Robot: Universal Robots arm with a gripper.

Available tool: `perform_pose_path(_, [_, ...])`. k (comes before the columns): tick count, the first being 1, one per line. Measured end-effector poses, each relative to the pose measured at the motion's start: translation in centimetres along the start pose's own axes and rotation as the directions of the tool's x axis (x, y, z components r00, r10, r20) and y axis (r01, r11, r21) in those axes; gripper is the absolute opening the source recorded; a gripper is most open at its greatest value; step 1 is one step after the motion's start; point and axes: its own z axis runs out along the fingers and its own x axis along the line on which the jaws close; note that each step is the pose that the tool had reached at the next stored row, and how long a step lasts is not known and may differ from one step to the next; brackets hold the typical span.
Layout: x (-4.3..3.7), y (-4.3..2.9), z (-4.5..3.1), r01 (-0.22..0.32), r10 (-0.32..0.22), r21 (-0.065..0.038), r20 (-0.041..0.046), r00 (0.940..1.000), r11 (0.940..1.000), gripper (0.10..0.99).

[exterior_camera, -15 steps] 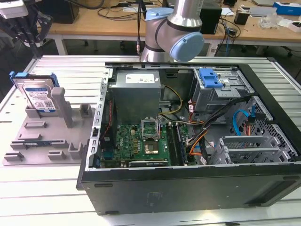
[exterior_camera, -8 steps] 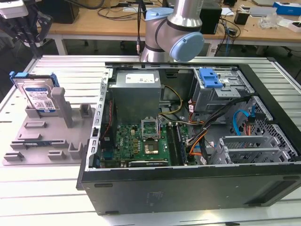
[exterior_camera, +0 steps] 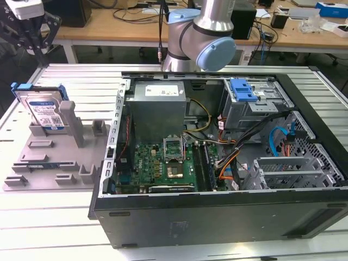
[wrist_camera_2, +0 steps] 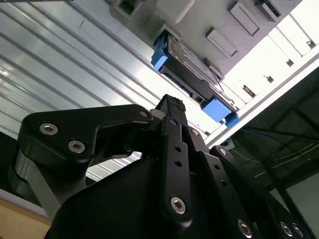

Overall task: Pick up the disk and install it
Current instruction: 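Pick up the disk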

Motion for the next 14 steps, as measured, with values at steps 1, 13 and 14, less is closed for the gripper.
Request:
perform_pose_path(1, [0.00, 0.00, 0.00, 0.023, -0.023, -0.001, -0.0014, 0.9997, 0.9997, 0.106])
perform_pose_path(13, [0.00, 0.00, 0.02, 0.296, -0.296, -0.008, -0.0116, 0.9552, 0.9552, 0.424])
perform_pose_path(14, [0.00, 0.00, 0.03, 0.332, -0.333, -0.009, -0.0128, 0.9430, 0.9431, 0.424])
